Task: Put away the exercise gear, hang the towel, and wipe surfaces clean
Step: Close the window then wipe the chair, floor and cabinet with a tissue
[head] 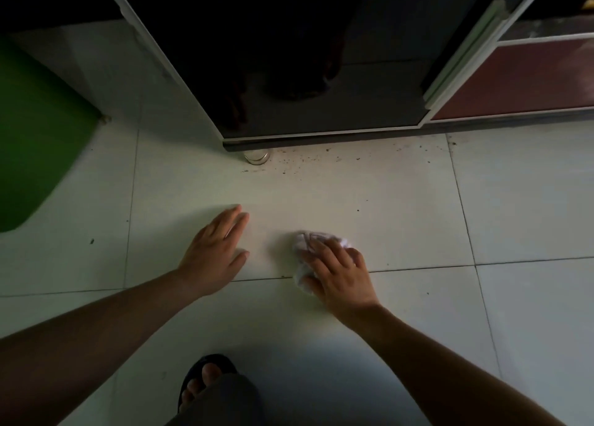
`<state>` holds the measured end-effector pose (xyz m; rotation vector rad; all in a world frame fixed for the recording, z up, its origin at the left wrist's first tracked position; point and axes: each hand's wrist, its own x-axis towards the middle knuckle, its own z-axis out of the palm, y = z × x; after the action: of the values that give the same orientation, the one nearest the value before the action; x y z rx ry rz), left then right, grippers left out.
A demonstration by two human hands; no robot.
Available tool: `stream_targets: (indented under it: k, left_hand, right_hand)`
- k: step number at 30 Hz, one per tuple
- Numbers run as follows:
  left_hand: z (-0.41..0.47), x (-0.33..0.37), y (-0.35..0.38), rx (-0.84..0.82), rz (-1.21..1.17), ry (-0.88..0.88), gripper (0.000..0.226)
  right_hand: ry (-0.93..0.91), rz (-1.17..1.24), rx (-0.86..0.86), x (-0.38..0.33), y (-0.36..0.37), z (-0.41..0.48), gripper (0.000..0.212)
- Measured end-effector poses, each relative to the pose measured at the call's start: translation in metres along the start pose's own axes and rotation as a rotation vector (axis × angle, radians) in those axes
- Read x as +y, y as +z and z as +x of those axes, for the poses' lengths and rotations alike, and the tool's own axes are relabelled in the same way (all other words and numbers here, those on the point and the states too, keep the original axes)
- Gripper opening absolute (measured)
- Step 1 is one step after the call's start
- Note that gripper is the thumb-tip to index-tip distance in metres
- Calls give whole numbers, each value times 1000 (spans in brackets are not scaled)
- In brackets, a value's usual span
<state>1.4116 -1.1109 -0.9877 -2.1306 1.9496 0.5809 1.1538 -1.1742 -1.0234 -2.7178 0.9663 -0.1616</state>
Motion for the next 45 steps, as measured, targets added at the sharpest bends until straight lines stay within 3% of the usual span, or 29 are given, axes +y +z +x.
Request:
stream_targets:
  k: [5,9,14,18,21,27,34,38,42,45]
  left_hand:
    - [2,18,-1,-13,-66,-90,83]
    - [1,31,-9,-11,-44,-5,90]
    - [2,63,-21,-45,-35,63,93]
    - [4,84,-23,-46,-19,138,92]
    - [0,96,-23,-47,-35,157,89]
    - [0,105,-20,-78,-15,196,88]
    - [20,121,-32,-84,-54,193,93]
    - [34,130,-40,-80,-47,229,80]
    - [31,130,-77,-165,122,278,71]
    - [8,139,-121,-254,141,253,69]
  right_hand:
    - [248,-55,-9,62,-26,-24,51]
    - [423,-37,-28,102,-50,-36,54]
    - [433,-65,-4,76,-43,-50,54]
    - [297,-118,-79,44,-29,-64,58]
    - [229,-113,-98,61,-32,-62,63]
    - [476,-84,-48,99,-50,-45,60]
    - [475,-54,-4,72,-44,-63,58]
    - [430,-7,10,84,-51,-56,55]
    - [352,-34,-138,94,-91,-47,55]
    - [422,40,-202,69,-140,-54,53]
